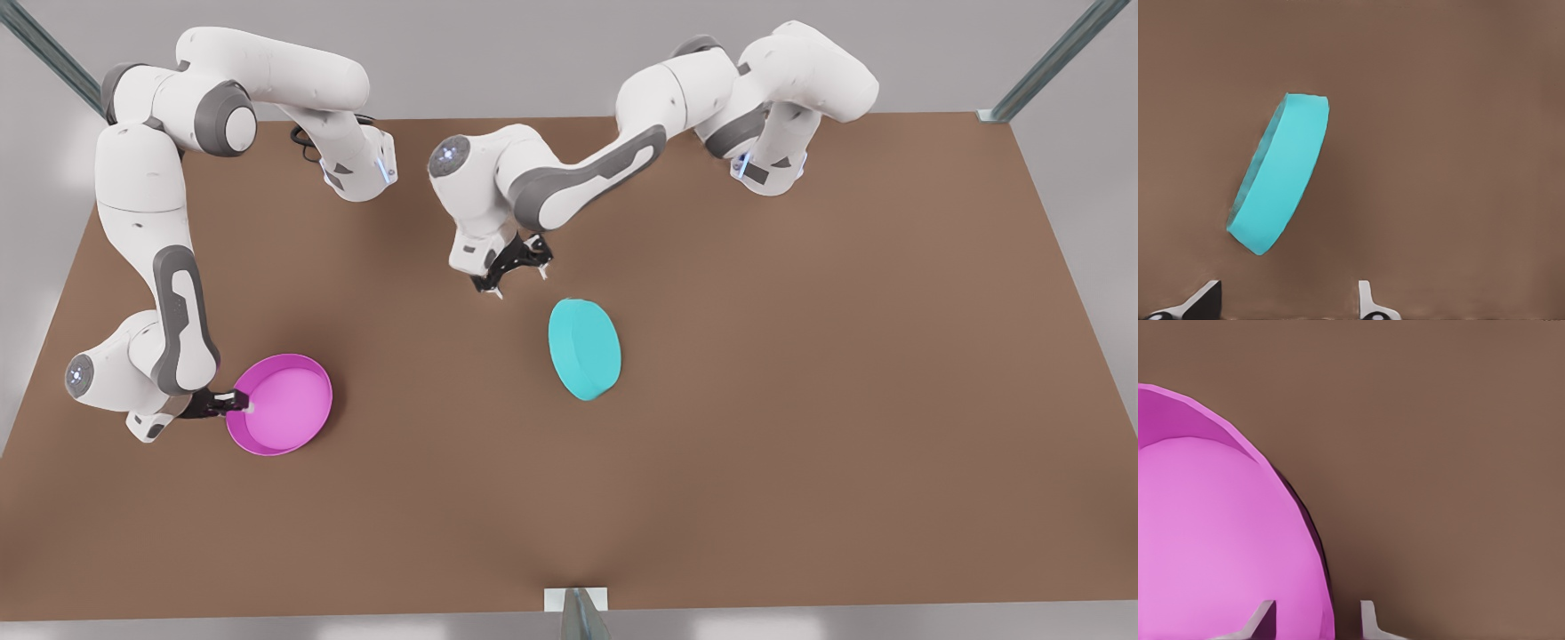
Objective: Flip the blue plate over with the left arm, and stack the pink plate on top of the blue plate with the right arm
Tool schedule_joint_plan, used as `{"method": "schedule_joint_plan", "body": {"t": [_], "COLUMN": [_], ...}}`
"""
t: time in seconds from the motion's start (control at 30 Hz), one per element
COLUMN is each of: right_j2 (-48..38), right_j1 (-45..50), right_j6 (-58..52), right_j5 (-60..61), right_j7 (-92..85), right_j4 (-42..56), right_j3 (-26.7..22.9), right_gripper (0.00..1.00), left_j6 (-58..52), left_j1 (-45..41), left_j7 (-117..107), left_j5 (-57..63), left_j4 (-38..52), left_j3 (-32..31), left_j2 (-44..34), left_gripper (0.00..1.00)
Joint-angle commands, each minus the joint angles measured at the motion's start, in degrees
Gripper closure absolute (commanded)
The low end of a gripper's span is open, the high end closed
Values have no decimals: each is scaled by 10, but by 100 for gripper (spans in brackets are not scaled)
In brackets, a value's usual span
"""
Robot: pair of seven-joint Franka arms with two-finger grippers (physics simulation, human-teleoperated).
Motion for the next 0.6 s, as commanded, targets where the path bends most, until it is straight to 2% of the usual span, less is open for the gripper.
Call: {"method": "schedule_joint_plan", "body": {"t": [0.0, 0.03, 0.1, 0.13, 0.17, 0.2, 0.3, 0.33, 0.4, 0.47, 0.5, 0.53, 0.57], "right_j2": [-1, -1, -1, -1, -1, -1, -31, -37, -55, -68, -79, -93, -102], "right_j1": [0, 0, 0, 0, -1, -2, -25, -25, -28, -27, -25, -21, -17], "right_j6": [0, 0, -1, 0, -1, -2, -46, -59, -87, -108, -110, -122, -123], "right_j5": [3, 3, 3, 3, 3, 4, 51, 67, 74, 99, 102, 102, 102], "right_j7": [-17, -17, -17, -17, -25, -25, -36, -40, -41, -48, -50, -49, -40], "right_j4": [-3, -3, -3, -3, -2, -3, -19, -20, -20, -22, -23, -22, -20], "right_j3": [0, 1, 1, 4, 7, 8, 35, 36, 41, 47, 52, 59, 79], "right_gripper": [43, 43, 61, 68, 70, 78, 79, 79, 79, 79, 79, 79, 79], "left_j6": [109, 83, 47, 46, 47, 51, 40, -25, -175, -200, -200, -201, -203], "left_j1": [78, 151, 289, 341, 399, 476, 603, 610, 628, 642, 641, 640, 636], "left_j7": [-392, -319, -97, 25, 111, 215, 416, 493, 740, 818, 818, 819, 818], "left_j5": [-29, -29, -26, -26, -28, -35, -133, -151, -173, -225, -245, -265, -275], "left_j4": [-4, -4, -15, -46, -64, -88, -153, -151, -145, -262, -295, -326, -331], "left_j3": [-23, -22, 4, 50, 67, 65, 65, 67, 68, 73, 73, 73, 73], "left_j2": [-52, -58, -56, -55, -51, -50, -54, -57, -149, -321, -381, -421, -429], "left_gripper": [0, 0, 0, 0, 0, 0, 0, 0, 0, 0, 0, 0, 0]}}
